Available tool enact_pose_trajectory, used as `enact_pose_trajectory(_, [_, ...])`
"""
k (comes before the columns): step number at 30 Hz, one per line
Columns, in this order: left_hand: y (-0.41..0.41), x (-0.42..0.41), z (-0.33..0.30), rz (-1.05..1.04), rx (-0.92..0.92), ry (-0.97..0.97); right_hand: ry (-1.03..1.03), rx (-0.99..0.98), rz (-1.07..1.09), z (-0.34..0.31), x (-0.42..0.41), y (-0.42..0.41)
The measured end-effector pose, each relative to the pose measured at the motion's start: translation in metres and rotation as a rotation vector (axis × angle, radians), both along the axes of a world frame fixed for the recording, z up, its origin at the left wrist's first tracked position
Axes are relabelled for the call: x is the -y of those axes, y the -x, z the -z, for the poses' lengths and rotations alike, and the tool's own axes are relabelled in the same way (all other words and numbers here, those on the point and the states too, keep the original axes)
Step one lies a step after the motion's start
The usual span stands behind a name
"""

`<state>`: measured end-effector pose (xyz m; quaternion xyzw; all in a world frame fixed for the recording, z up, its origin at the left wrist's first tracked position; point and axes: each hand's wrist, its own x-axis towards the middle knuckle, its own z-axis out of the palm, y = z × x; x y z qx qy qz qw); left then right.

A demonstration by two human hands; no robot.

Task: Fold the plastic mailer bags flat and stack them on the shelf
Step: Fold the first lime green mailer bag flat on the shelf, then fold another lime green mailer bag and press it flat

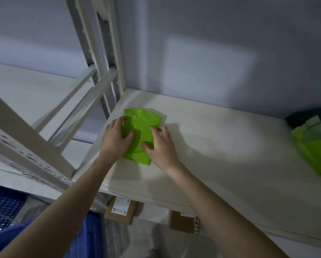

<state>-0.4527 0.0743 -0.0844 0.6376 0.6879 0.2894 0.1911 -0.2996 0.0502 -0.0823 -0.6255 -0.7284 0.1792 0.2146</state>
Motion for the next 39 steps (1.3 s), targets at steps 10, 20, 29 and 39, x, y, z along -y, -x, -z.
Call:
enact_pose_trajectory(10, [-0.004,0.003,0.006,0.106,-0.280,-0.019,0.042,0.258,-0.113,0.005,-0.004,-0.008])
enact_pose_trajectory(20, [-0.060,0.005,-0.030,0.273,-0.285,-0.106,-0.017,0.218,0.012,-0.029,0.009,-0.079])
enact_pose_trajectory(29, [-0.205,0.017,-0.052,0.553,-0.200,-0.178,-0.041,0.275,0.336,-0.068,0.061,-0.246])
enact_pose_trajectory(39, [-0.357,0.056,-0.053,0.754,-0.193,-0.184,-0.094,0.325,0.572,-0.075,0.130,-0.402])
